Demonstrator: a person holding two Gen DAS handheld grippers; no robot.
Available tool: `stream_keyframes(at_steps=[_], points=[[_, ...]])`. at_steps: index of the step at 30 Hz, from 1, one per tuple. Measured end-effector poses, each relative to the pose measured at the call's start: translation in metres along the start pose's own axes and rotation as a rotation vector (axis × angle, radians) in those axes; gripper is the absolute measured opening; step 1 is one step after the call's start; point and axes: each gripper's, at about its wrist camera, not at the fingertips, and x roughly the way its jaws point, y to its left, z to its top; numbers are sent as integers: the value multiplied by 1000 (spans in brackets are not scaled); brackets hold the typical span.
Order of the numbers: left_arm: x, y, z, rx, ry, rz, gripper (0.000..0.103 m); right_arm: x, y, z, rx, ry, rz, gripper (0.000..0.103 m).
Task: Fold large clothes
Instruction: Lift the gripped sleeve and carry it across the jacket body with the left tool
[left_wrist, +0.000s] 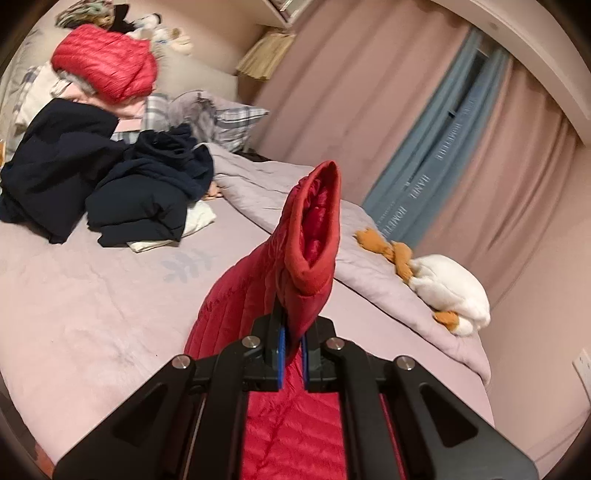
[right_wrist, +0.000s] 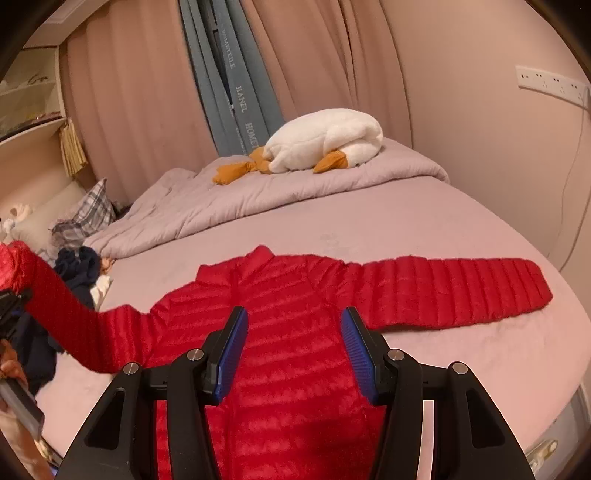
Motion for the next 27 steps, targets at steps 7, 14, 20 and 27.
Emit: stream_keyframes(at_steps=[7,14,20,27], points=[[-25,-9,-11,21,3,-26,6,-6,9,-9,-76,19,29,54],[-40,-28,-10,78,1,-75,6,-7,12,-11,-68,15,33,54],[-35,-41,-10,132,48,-184,6,-8,26,-8,-83,5,-12,54],[-14,-60,-20,144,131,-255,6,-32,34,8,-60,-41,19,54]])
